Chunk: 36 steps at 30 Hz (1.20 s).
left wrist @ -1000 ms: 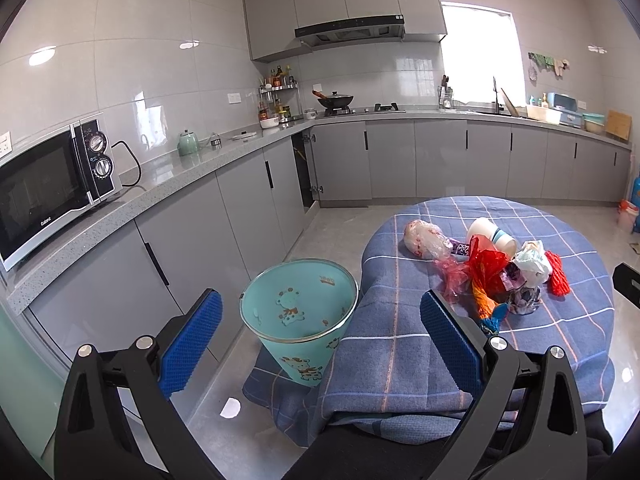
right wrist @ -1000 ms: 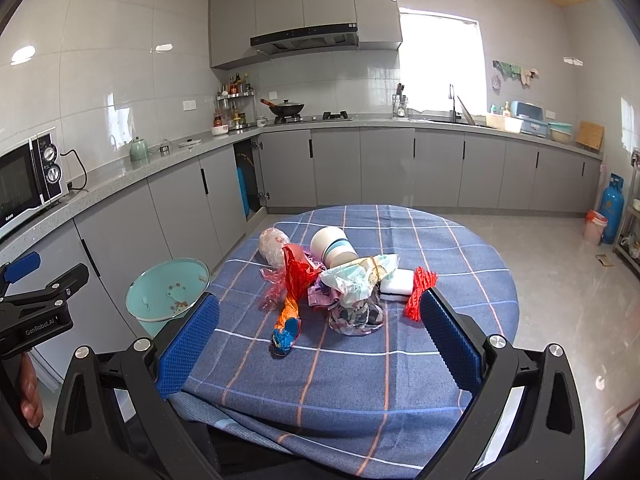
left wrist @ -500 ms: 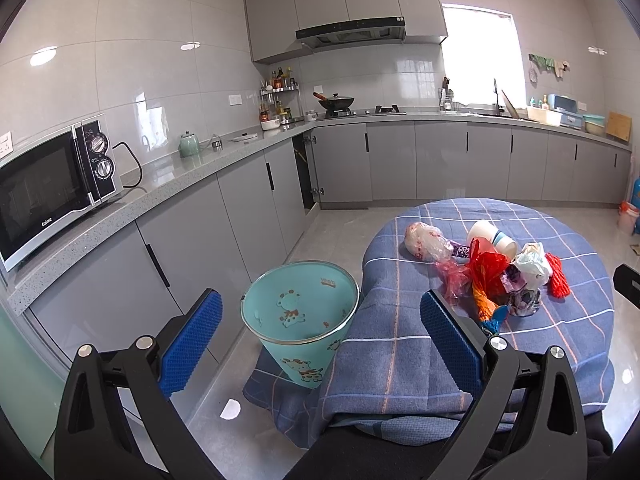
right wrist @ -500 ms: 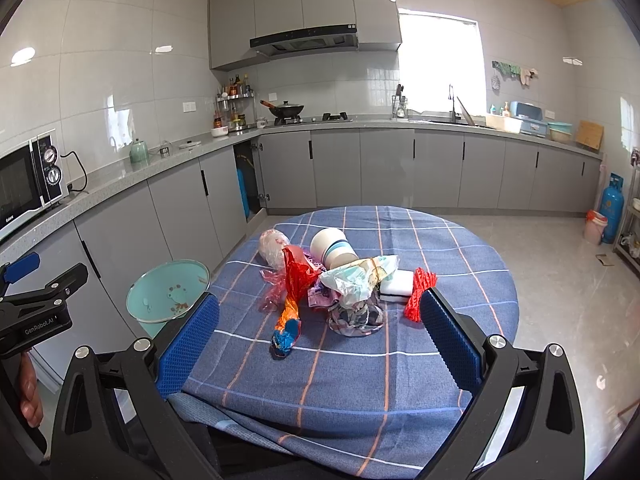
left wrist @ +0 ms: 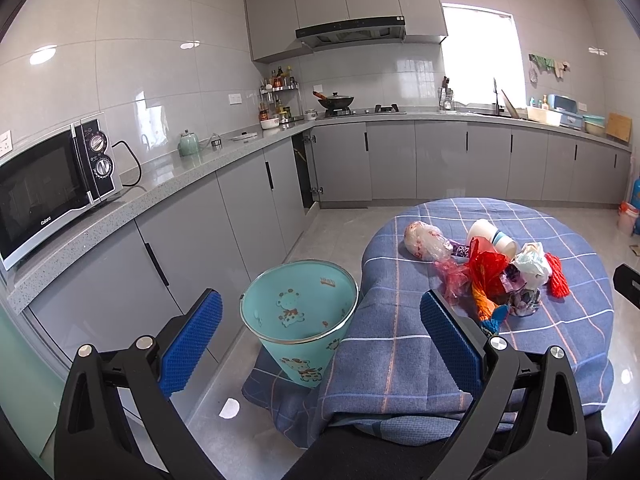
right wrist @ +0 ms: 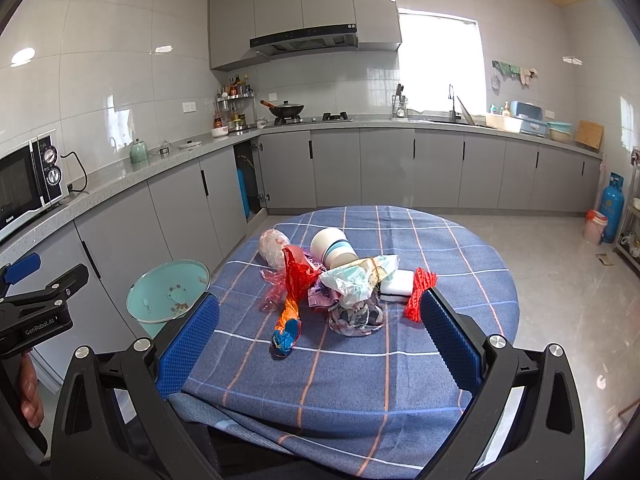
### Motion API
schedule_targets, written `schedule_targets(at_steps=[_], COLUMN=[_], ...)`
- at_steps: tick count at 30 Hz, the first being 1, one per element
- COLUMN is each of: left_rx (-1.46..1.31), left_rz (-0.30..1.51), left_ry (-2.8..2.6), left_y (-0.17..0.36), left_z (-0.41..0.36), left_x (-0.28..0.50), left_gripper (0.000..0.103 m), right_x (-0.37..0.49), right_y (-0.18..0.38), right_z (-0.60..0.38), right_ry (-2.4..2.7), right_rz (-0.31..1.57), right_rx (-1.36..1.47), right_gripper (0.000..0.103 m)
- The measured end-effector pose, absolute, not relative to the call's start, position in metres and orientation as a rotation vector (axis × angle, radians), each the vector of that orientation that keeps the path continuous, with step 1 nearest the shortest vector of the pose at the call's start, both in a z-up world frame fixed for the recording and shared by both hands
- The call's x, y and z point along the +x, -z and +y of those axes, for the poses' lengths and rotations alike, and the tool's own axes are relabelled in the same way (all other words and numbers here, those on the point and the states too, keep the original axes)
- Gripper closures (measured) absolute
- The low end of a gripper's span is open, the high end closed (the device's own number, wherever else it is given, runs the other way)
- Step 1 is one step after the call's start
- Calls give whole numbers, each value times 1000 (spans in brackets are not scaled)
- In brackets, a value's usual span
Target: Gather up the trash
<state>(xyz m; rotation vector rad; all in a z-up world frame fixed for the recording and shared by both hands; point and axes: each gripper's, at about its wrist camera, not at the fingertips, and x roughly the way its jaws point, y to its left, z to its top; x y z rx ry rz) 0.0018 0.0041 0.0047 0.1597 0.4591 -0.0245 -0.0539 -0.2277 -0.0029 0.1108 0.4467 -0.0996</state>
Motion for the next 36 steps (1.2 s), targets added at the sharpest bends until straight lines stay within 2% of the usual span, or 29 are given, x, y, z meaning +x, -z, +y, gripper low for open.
schedule_targets(at_steps=[22, 29, 36], left_rx=[175, 232, 274], left_rz=[449, 472, 545], left_ry=[28, 69, 146], left_y=[-1, 20, 60], left_z=[-4, -45, -121], left_x=[14, 70, 123], left_gripper=[6, 6, 6], right_x=[-46, -6, 26], right_y=[8, 40, 64], right_z=[-240, -283, -324], right_ry=[111, 232, 290], right_rz=[435, 468, 509], right_rx=[104, 75, 119], right_gripper=[4, 5, 5])
